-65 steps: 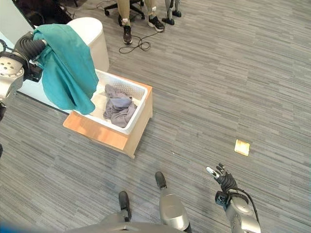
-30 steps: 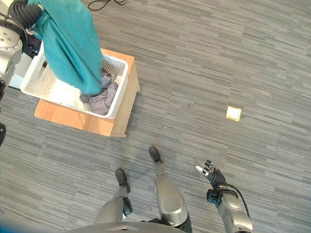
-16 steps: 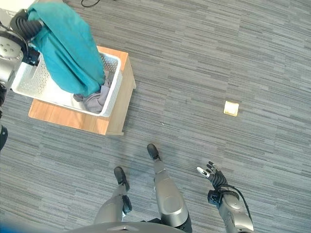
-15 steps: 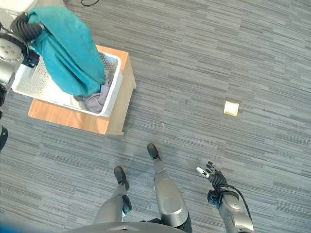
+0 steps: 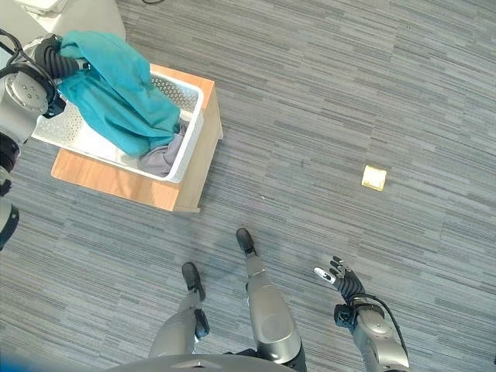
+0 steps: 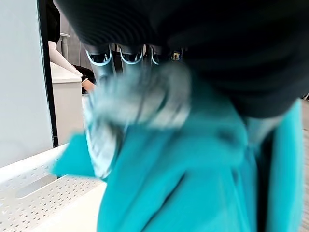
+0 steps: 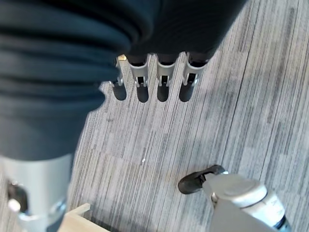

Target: Pick up bed clothes into laundry basket.

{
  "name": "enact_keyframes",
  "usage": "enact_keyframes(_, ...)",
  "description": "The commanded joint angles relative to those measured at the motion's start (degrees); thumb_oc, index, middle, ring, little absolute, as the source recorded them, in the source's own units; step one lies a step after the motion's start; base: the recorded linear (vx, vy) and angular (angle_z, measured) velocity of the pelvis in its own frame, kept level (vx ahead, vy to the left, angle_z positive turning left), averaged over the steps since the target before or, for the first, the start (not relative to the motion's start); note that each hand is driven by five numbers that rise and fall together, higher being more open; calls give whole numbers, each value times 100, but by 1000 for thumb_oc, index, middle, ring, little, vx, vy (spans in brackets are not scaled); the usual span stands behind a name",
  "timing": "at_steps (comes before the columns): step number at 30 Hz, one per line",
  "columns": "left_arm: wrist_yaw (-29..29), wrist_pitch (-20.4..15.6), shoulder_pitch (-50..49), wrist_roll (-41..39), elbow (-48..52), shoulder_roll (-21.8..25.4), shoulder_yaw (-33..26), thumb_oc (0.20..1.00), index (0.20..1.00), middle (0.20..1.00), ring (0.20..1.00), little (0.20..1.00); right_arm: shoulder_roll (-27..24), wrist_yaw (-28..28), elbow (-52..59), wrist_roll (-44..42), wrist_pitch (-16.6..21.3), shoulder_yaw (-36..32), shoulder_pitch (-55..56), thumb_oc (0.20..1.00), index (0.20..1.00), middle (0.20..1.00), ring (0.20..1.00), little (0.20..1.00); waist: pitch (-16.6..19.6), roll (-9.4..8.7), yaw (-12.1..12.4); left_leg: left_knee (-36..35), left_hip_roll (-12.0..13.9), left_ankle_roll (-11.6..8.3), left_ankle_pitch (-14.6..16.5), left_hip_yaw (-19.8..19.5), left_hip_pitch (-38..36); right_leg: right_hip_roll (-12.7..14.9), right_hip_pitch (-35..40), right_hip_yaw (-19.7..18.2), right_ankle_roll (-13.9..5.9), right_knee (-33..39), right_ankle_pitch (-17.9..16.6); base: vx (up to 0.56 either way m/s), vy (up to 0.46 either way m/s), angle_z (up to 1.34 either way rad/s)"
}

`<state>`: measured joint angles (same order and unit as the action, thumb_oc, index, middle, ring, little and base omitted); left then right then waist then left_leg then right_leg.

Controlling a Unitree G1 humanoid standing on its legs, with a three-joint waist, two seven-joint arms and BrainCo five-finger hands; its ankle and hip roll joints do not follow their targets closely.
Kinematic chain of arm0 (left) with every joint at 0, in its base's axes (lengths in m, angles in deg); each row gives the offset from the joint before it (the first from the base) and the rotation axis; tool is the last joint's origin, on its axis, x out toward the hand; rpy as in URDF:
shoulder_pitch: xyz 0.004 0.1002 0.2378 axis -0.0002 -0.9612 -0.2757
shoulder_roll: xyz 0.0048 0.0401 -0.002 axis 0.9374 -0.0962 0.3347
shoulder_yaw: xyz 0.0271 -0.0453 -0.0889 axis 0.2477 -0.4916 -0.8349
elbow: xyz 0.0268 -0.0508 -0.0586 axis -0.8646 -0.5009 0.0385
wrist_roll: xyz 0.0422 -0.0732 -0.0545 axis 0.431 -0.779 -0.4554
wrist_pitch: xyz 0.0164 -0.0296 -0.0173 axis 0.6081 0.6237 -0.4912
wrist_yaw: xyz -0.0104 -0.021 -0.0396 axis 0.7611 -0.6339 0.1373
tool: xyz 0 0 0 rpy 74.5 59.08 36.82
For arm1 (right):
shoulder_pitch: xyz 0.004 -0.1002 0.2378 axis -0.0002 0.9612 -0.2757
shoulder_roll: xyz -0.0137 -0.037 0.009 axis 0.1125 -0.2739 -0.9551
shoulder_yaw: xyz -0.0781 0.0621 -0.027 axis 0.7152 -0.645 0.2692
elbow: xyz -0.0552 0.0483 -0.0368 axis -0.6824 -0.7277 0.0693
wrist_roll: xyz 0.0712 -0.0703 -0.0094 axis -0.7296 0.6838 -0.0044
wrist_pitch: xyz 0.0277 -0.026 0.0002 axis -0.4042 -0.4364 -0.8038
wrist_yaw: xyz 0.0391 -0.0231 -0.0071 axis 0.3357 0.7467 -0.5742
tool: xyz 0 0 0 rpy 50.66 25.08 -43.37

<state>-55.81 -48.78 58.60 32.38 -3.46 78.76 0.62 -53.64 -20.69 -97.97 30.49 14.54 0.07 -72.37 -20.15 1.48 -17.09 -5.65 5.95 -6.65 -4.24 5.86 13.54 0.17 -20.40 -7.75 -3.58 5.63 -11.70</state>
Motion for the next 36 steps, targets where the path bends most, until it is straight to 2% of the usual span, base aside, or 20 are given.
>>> enact_keyframes(1, 234, -64, 715, 221, -104, 418, -74, 1000, 1000, 1000, 1000, 1000, -138, -76, 178, 37, 106, -123, 131, 1000, 1000, 1000, 1000, 1000, -41, -291, 36, 65, 18, -39, 258, 43, -661, 183, 208, 246, -601, -85, 456, 0, 0, 0)
enact_keyframes(6, 239, -66, 775, 203, 2, 505, -55, 1000, 1000, 1000, 1000, 1000, -214, -102, 128, 109, 76, -126, 97, 1000, 1000, 1000, 1000, 1000, 38, -241, 100, 65, 4, -35, 281, 11, -738, 206, 302, 287, -593, -86, 485, 0, 0, 0)
enact_keyframes(12, 215, -145, 786, 67, 575, 666, -8, 1000, 1000, 1000, 1000, 1000, -306, -151, 116, 195, 55, -126, 43, 1000, 1000, 1000, 1000, 1000, 191, -164, 220, 65, -10, -15, 315, -76, -845, 247, 476, 387, -599, -72, 510, 7, -2, 6)
enact_keyframes(16, 303, -232, 312, 36, 1571, 1028, -239, 1000, 1000, 1000, 1000, 1000, -269, -174, 79, 320, 38, -225, 75, 1000, 1000, 1000, 1000, 1000, 314, -136, 424, 65, -27, 10, 341, -185, -948, 297, 660, 528, -596, -74, 545, -6, -7, 11)
enact_keyframes(17, 354, -228, 93, 96, 2016, 1150, -377, 1000, 1000, 1000, 1000, 1000, -273, -165, 93, 363, 41, -252, 76, 1000, 1000, 1000, 1000, 1000, 324, -130, 473, 65, -35, 19, 348, -226, -977, 311, 717, 563, -594, -73, 560, -27, -13, 19)
enact_keyframes(18, 497, -369, -687, -166, 2957, 1369, -1009, 1000, 1000, 1000, 1000, 1000, -185, -133, 90, 422, 65, -394, 67, 1000, 1000, 1000, 1000, 1000, 351, -173, 652, 65, -56, 38, 358, -316, -1022, 339, 810, 657, -586, -80, 593, -36, -13, 20)
enact_keyframes(20, 397, -651, -1995, -753, 3953, 1583, -2026, 1000, 1000, 1000, 1000, 1000, -102, -103, 176, 442, 118, -573, 94, 1000, 1000, 1000, 1000, 1000, 386, -196, 823, 65, -76, 54, 375, -402, -1086, 369, 920, 718, -576, -83, 622, -31, 17, 30)
enact_keyframes(21, 535, -955, -4277, -1263, 5092, 1319, -3886, 1000, 1000, 1000, 1000, 1000, 7, -70, 452, 451, 235, -752, 140, 1000, 1000, 1000, 1000, 1000, 422, -157, 927, 65, -90, 75, 407, -446, -1190, 382, 1055, 760, -568, -92, 658, -36, 56, 34)
enact_keyframes(22, 509, -1005, -5142, -1438, 5340, 945, -4435, 1000, 1000, 1000, 1000, 1000, 50, -36, 533, 469, 326, -803, 129, 1000, 1000, 1000, 1000, 1000, 456, -157, 953, 65, -101, 85, 421, -469, -1214, 390, 1084, 771, -566, -97, 672, -22, 70, 26)
enact_keyframes(23, 547, -1150, -5942, -1880, 5617, 194, -4945, 1000, 1000, 1000, 1000, 1000, 183, 62, 664, 531, 446, -912, 98, 1000, 1000, 1000, 1000, 1000, 473, -166, 1026, 65, -106, 103, 464, -487, -1287, 381, 1159, 784, -552, -115, 721, -6, 72, 1)
enact_keyframes(24, 433, -1200, -6639, -2368, 5857, -626, -5199, 1000, 1000, 1000, 1000, 1000, 254, 173, 759, 564, 520, -983, 52, 1000, 1000, 1000, 1000, 1000, 518, -157, 1022, 65, -126, 126, 488, -517, -1335, 376, 1217, 781, -537, -123, 754, -2, 81, 7)
enact_keyframes(26, 211, -1155, -7623, -3011, 6238, -1853, -5349, 1000, 1000, 1000, 1000, 1000, 417, 352, 1029, 642, 636, -1112, 22, 1000, 1000, 1000, 1000, 1000, 656, -127, 1028, 65, -155, 174, 502, -604, -1401, 376, 1327, 753, -469, -140, 806, -16, 74, 30)
enact_keyframes(27, 141, -1113, -7942, -3014, 6202, -2232, -5291, 1000, 1000, 1000, 1000, 1000, 486, 383, 1153, 667, 701, -1146, -32, 1000, 1000, 1000, 1000, 1000, 718, -126, 1044, 65, -170, 200, 502, -645, -1432, 379, 1372, 732, -443, -163, 833, -8, 47, 32)
enact_keyframes(28, 142, -1106, -7975, -3006, 6225, -2253, -5296, 1000, 1000, 1000, 1000, 1000, 472, 385, 1166, 670, 696, -1141, -10, 1000, 1000, 1000, 1000, 1000, 728, -111, 1031, 65, -168, 200, 507, -651, -1440, 378, 1384, 739, -443, -162, 839, 12, 55, 29)
enact_keyframes(29, 50, -1022, -8527, -2823, 6304, -2666, -5385, 1000, 1000, 1000, 1000, 1000, 496, 284, 1368, 716, 705, -1053, -27, 1000, 1000, 1000, 1000, 1000, 891, -89, 1060, 65, -191, 246, 546, -719, -1535, 371, 1479, 735, -404, -230, 930, 14, 50, 29)
enact_keyframes(32, -153, -863, -9006, -3300, 6135, -3253, -5180, 1000, 1000, 1000, 1000, 1000, 451, -2, 1883, 884, 689, -739, -22, 1000, 1000, 1000, 1000, 1000, 1071, -76, 1130, 65, -227, 321, 577, -781, -1687, 387, 1617, 748, -375, -316, 1012, -4, 47, 19)
enact_keyframes(35, -224, -836, -9157, -3351, 6136, -3392, -5148, 1000, 1000, 1000, 1000, 1000, 443, -62, 1961, 922, 692, -647, 15, 1000, 1000, 1000, 1000, 1000, 1129, -72, 1152, 74, -237, 345, 595, -793, -1735, 388, 1654, 746, -369, -352, 1040, -12, 11, -4)
enact_keyframes(36, -194, -790, -9262, -3680, 6076, -3680, -5004, 1000, 1000, 1000, 1000, 1000, 537, -145, 2065, 785, 717, -382, -34, 1000, 1000, 1000, 1000, 1000, 1187, -88, 1205, 110, -257, 394, 635, -754, -1799, 398, 1655, 796, -385, -434, 1043, -36, 27, -5)
